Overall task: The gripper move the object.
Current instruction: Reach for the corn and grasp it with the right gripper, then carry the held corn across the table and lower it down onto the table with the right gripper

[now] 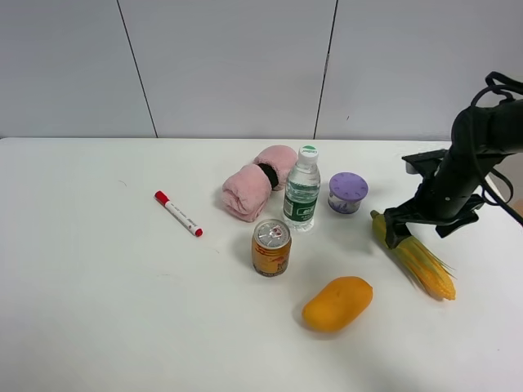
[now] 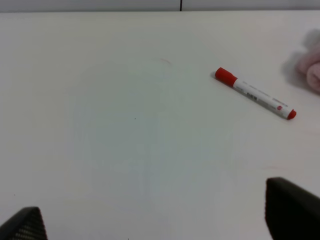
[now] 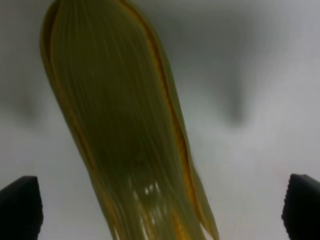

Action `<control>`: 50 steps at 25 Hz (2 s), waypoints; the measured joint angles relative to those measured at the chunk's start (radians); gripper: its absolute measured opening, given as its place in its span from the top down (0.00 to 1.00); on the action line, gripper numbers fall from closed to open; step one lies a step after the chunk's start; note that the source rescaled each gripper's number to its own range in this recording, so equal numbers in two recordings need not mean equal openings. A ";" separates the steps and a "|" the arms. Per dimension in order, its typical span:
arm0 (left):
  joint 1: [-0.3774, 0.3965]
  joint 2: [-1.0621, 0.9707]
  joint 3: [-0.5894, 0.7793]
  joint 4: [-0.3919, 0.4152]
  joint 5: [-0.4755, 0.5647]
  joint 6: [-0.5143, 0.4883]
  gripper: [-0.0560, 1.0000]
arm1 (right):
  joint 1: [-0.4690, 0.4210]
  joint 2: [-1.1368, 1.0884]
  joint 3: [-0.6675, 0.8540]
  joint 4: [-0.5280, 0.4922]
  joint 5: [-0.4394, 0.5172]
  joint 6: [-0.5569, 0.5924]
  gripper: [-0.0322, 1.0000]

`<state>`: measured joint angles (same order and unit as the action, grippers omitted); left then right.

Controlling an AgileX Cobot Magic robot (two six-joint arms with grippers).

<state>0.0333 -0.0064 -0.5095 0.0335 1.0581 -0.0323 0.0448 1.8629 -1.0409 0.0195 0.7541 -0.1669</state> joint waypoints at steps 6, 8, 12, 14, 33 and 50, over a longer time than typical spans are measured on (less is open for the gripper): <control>0.000 0.000 0.000 0.000 0.000 -0.001 0.00 | 0.000 0.059 0.000 0.007 -0.025 -0.018 0.01; 0.000 0.000 0.000 0.000 0.000 -0.001 0.00 | 0.000 0.063 0.000 0.007 -0.032 -0.023 0.09; 0.000 0.000 0.000 0.000 0.000 -0.001 0.00 | 0.000 0.063 0.000 0.007 -0.045 -0.035 0.53; 0.000 0.000 0.000 0.000 0.000 -0.001 0.00 | 0.000 0.063 0.000 0.007 -0.045 -0.045 0.80; 0.000 0.000 0.000 0.000 0.000 -0.001 0.00 | 0.015 -0.465 -0.013 0.143 0.145 -0.066 0.97; 0.000 0.000 0.000 0.000 0.000 0.000 0.00 | 0.646 -0.342 -0.487 0.163 0.163 0.198 0.97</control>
<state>0.0333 -0.0064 -0.5095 0.0335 1.0581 -0.0323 0.6906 1.5210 -1.5284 0.1826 0.9168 0.0311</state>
